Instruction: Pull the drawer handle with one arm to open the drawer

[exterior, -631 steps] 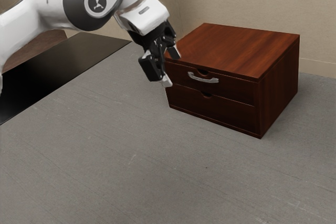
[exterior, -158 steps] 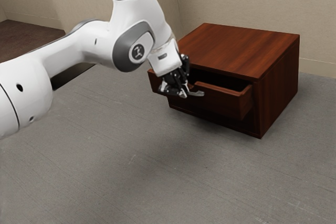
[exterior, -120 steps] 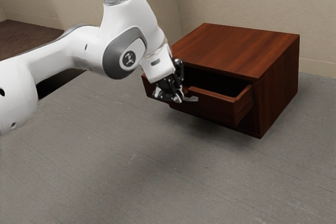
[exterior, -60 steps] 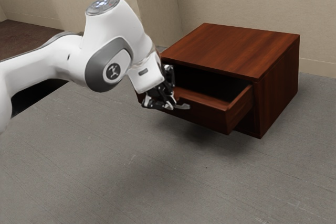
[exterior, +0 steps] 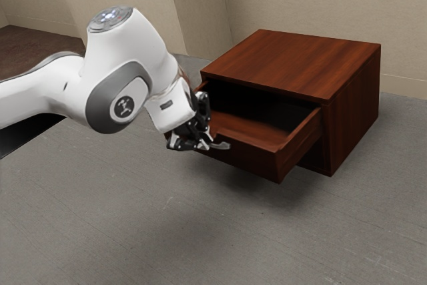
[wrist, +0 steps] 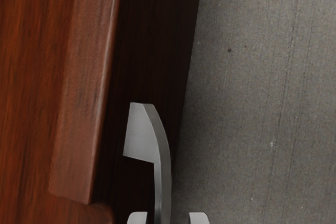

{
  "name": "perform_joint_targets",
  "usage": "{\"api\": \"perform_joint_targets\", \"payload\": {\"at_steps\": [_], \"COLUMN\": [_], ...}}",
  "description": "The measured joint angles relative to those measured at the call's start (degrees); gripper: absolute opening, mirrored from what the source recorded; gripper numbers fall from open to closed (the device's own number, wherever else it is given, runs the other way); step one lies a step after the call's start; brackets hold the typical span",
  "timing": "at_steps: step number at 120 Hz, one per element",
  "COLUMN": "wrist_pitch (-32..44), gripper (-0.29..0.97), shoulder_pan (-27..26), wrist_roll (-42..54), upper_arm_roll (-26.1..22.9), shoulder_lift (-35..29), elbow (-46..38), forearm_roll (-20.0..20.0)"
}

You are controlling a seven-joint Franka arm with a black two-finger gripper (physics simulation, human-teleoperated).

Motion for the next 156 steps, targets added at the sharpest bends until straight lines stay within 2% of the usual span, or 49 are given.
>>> {"api": "perform_joint_targets", "payload": {"at_steps": [41,57,63,78,97,107,124,156], "wrist_pitch": [1.44,1.66,1.59,0.26,-7.83,-13.77,-20.94,-27.37], "gripper": [-0.02,-0.01,0.06,0.33,0.52,0.58,0.63,0.67], "shoulder_pan": [-0.54,-0.70,-1.43,-2.11,-2.12,-1.71,-2.00,-1.98], "wrist_roll": [-0.76,-1.11,-1.23,-1.47,-2.17,-4.59,-7.97,-12.15], "upper_arm_roll": [0.06,0.06,0.01,-0.01,0.07,0.72,2.29,2.66], "shoulder_lift": [-6.45,-12.01,-15.09,-22.15,-23.61,-23.43,-22.86,-23.09], "elbow": [-6.97,-10.45,-10.83,-10.13,-0.12,4.59,5.99,6.10], "forearm_roll": [-0.05,-0.09,-0.03,0.01,-1.47,-1.92,-1.94,-2.04]}}
